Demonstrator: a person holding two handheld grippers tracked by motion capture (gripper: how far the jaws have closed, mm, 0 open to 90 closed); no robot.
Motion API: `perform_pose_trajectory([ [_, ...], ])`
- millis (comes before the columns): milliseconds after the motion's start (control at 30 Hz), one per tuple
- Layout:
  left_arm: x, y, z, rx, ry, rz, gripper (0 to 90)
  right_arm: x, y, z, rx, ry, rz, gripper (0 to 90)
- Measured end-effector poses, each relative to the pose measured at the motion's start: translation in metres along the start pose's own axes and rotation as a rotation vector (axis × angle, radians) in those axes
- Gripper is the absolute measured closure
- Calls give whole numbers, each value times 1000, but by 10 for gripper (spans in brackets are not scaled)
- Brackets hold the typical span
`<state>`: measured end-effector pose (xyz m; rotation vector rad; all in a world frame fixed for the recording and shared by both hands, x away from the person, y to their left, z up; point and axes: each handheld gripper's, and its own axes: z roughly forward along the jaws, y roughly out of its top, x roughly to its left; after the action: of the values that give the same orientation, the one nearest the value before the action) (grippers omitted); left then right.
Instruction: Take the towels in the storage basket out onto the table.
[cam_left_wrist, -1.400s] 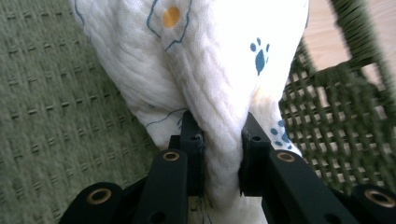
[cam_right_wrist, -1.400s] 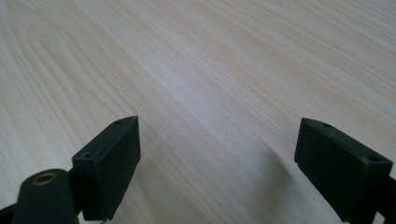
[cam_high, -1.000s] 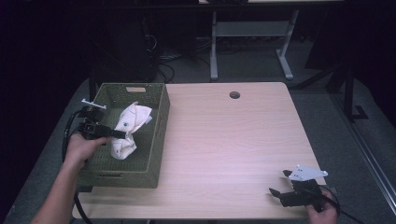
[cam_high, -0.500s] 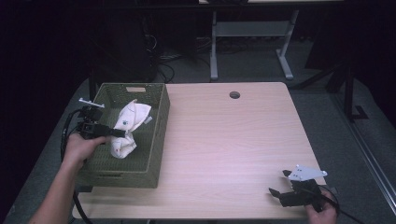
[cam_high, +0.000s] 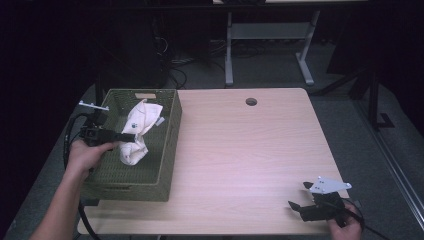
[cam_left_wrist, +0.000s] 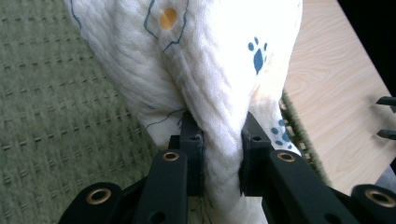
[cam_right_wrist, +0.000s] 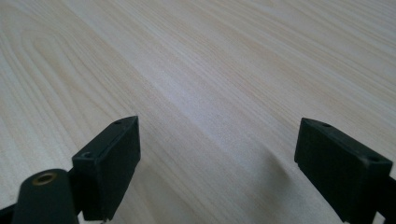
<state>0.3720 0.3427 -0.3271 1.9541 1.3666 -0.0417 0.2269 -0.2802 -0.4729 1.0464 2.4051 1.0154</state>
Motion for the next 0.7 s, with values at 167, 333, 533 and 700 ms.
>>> perform_pose_trajectory([
  [167,-12,5,-2,-11,-14,29,755,1,0,0,1,-1,-1,140],
  [333,-24,11,-3,-25,-39,51,755,1,0,0,2,-1,-1,140],
  [533,-41,18,1,-30,-63,84,754,1,0,0,2,2,1,140],
  [700,-54,23,5,-22,-75,116,754,1,0,0,1,4,2,140],
])
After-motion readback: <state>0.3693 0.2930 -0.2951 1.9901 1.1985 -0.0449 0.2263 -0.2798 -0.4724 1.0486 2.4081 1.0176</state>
